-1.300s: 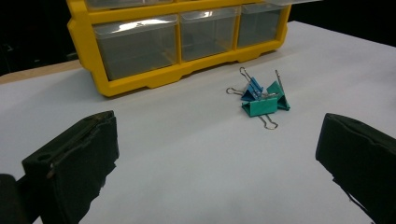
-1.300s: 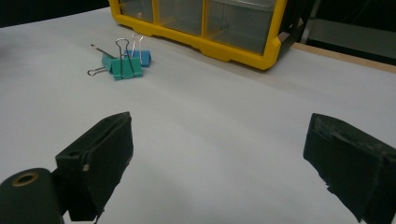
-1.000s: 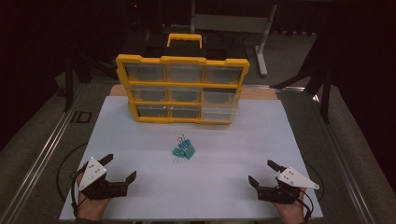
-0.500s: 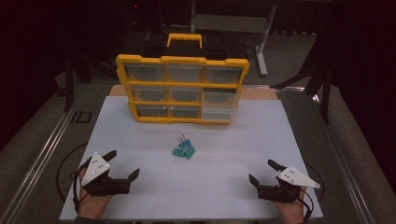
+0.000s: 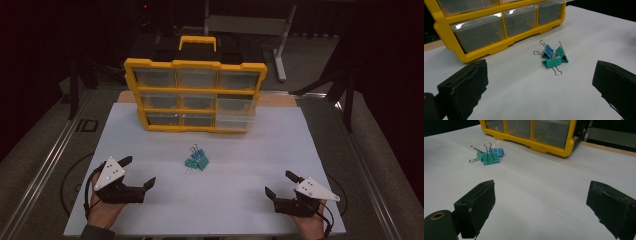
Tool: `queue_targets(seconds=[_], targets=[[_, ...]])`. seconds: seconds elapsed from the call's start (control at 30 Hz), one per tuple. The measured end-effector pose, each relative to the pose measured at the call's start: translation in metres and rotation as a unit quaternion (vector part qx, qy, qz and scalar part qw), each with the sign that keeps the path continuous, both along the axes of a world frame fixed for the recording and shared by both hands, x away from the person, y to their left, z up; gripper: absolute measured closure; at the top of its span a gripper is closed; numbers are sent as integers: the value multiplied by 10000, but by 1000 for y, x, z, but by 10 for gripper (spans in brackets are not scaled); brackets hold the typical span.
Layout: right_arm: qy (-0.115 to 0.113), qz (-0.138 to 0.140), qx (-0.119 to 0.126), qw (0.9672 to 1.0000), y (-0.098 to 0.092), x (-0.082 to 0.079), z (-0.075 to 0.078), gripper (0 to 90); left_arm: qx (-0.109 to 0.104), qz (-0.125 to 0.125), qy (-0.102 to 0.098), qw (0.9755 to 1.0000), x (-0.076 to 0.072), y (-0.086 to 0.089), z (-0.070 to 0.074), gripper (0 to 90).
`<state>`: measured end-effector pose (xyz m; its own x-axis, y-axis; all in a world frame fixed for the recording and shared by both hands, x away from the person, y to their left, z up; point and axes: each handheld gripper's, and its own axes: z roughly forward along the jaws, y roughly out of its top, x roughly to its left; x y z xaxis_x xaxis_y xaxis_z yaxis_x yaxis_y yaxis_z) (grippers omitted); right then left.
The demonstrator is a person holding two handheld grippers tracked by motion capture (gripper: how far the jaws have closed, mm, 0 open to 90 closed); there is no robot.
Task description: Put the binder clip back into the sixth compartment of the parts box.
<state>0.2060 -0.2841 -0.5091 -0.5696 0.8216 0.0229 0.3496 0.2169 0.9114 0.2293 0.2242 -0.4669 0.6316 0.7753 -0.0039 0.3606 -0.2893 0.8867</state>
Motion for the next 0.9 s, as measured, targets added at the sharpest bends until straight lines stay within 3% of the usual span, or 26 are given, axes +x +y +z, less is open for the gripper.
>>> queue_targets(seconds=[0.47, 0.9], targets=[[20, -3, -11, 10000, 0, 0, 0, 83, 76, -276, 91, 9995, 19, -18, 0, 5], [16, -18, -28, 10000, 0, 1, 0, 83, 211, -648, 282, 9973, 39, -41, -2, 9]])
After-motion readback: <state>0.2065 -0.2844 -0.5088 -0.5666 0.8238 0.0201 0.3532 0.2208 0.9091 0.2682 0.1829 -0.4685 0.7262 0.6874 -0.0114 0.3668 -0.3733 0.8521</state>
